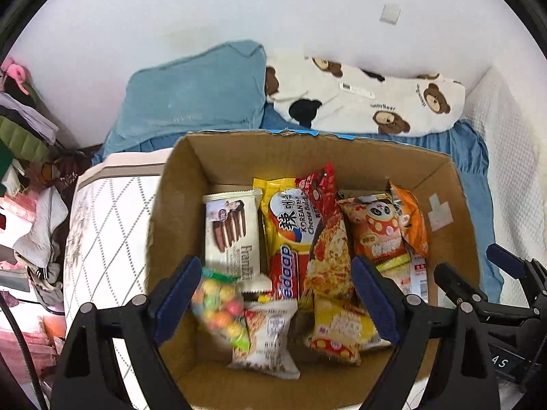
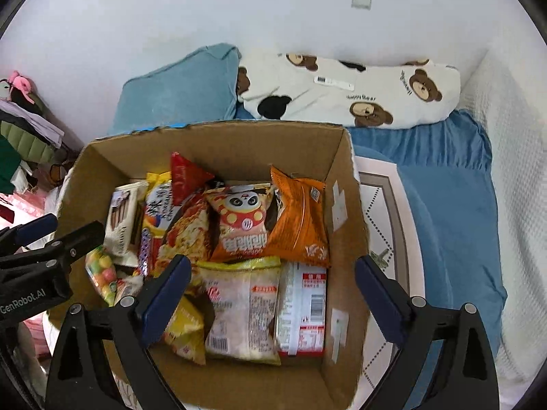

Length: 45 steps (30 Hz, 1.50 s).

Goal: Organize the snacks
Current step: 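Carry both packets into the box and open both grippers, then lift both tools out of the box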

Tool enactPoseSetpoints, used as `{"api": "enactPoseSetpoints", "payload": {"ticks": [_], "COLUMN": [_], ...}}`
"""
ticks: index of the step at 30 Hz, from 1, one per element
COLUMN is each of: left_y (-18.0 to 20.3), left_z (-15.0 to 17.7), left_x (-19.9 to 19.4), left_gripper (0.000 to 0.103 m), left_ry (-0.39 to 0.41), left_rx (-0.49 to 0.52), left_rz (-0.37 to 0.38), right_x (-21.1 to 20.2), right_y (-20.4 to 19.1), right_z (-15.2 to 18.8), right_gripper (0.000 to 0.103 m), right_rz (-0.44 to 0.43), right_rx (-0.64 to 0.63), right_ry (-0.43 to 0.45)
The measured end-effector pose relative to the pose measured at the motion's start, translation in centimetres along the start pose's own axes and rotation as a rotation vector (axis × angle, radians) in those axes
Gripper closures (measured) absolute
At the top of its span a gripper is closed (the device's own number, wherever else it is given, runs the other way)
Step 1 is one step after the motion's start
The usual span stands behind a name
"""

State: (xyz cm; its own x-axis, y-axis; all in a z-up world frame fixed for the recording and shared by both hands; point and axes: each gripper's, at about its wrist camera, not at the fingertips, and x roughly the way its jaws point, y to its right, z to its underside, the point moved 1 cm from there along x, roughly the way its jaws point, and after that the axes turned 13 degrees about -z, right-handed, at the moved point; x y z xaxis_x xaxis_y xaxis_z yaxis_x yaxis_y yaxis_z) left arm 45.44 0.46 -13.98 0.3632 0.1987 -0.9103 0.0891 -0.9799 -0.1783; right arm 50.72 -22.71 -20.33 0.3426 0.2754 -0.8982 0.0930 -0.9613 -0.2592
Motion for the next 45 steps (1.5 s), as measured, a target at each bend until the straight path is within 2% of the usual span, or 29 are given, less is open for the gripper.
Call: {"api": "enactPoseSetpoints", "payload": {"ticks": [20,29,34,38,41,45], "left_y": [-2.1,-3.1,-3.2,-3.2,-2.7,-0.9], "left_z": [10.5,13.9,15.6,17.5,20.1,24.6], "left_x": [-11.7,-15.6,-16.0,-14.9,-12.8,-8.2], "left_gripper": [0.013,0.013,0.013,0.013,0.013,0.013], "left_ry": [0.228,0.299,0.287,0.240,0.166,0.028], "left_rx": [-0.066,-0.080,-0.086,-0.078,-0.057,0.007], "left_rz": [-0.003,-0.013,-0.012,0.000,0.003,-0.012], "right_x": [-13.4,-17.0,-17.9,-17.9,-16.8,-12.9], "right_y": [-4.0,-5.1,-4.9,-3.5,-1.0,3.9], "right_z": [10.4,14.0,16.3,18.6,21.5,27.4], "right_gripper": [0.005,0.005,0.005,0.005,0.005,0.005], "right_rz": [-0.021,-0.046,-0.095,-0.135,-0.151,-0.117], "right_rx": [-0.074,-0.069,-0.030,0.034,0.119,0.256], "right_ry": [0.248,0.315,0.316,0.290,0.228,0.074]}}
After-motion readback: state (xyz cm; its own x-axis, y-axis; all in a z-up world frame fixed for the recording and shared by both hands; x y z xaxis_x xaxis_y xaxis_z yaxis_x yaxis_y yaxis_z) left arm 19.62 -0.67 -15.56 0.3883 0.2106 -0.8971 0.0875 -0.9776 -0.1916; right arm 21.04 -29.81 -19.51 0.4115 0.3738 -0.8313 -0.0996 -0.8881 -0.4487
